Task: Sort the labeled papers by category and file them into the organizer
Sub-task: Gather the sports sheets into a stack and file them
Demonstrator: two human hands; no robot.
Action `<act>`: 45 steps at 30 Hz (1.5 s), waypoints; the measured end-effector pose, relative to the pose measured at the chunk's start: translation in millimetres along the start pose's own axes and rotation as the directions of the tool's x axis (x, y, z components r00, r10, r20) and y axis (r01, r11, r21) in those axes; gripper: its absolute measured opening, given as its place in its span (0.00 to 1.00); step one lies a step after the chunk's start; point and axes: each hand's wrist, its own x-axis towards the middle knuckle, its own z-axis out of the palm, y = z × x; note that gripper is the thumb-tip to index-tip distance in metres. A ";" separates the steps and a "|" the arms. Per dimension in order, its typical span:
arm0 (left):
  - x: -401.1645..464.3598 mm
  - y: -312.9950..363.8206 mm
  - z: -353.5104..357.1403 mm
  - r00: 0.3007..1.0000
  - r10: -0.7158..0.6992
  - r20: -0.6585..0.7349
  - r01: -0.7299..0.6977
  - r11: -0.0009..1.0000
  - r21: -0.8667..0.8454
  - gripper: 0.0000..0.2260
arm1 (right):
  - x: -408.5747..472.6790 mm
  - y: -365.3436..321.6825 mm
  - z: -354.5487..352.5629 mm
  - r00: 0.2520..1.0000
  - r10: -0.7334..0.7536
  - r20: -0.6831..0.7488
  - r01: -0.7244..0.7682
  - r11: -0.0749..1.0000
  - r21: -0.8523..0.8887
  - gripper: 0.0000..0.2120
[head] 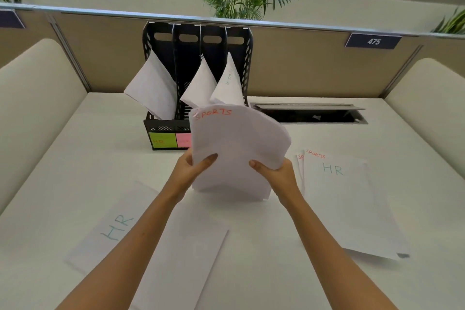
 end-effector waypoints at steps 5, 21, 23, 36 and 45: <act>4.6 -10.9 5.5 0.995 -0.094 0.024 0.093 0.994 0.061 0.24 | 3.2 7.8 -0.6 0.996 0.064 -0.063 -0.067 0.997 -0.048 0.07; 31.7 -29.2 51.5 0.973 -0.153 -0.176 0.177 0.976 0.129 0.02 | 20.5 22.5 -62.7 0.993 0.059 0.106 -0.044 0.989 -0.141 0.14; 36.8 -32.4 59.8 0.969 -0.173 -0.177 0.204 0.962 0.179 0.07 | 25.0 34.1 -90.5 0.996 0.094 0.006 -0.091 0.973 -0.212 0.14; 17.4 -88.8 101.6 0.902 -0.389 -0.187 0.431 0.827 0.361 0.19 | 35.3 97.6 -240.5 0.700 0.396 -0.594 -0.713 0.414 -0.565 0.41; 9.8 -95.2 91.7 0.878 -0.407 -0.253 0.458 0.868 0.194 0.18 | 48.5 109.7 -266.6 0.799 0.339 -0.496 -0.556 0.730 -0.397 0.09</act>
